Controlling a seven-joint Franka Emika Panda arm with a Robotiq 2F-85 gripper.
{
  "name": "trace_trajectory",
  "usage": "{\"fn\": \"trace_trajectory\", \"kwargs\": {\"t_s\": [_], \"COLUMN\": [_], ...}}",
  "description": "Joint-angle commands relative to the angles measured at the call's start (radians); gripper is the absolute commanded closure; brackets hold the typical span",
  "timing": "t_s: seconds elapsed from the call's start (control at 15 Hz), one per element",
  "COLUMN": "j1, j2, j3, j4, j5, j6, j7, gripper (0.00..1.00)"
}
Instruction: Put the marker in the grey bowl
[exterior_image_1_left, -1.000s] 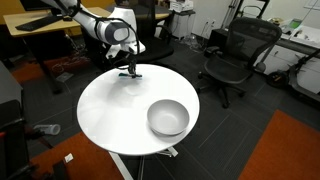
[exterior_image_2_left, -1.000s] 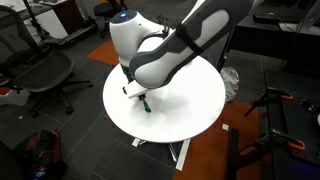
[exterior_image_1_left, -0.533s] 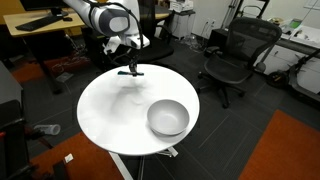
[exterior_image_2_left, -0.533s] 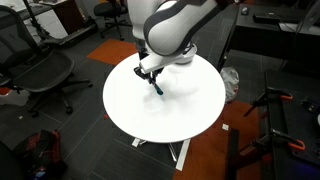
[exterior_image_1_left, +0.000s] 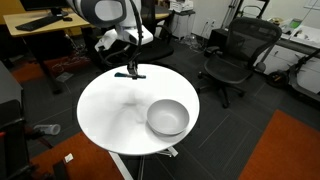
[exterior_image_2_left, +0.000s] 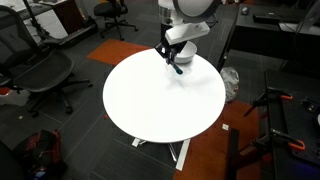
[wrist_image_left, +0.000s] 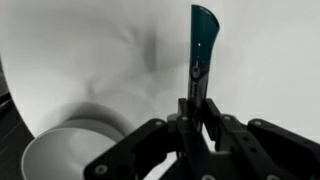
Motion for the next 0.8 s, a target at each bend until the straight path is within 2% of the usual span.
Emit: {"fn": "trace_trajectory", "kwargs": {"t_s": [0.0,0.33,0.73], "j1": [-0.037,-0.098,-0.163], "j2": [-0.092,-0.093,-0.051], "j3": [-0.025,-0.062,-0.096], "j4": [-0.098,-0.104,-0.047], "j5": [0.015,0.020,0.026], "j6": [0.012,0.048,0.069], "j7": [-0.063,-0.141,-0.227], "gripper": [0.95,0.95,0.95]}}
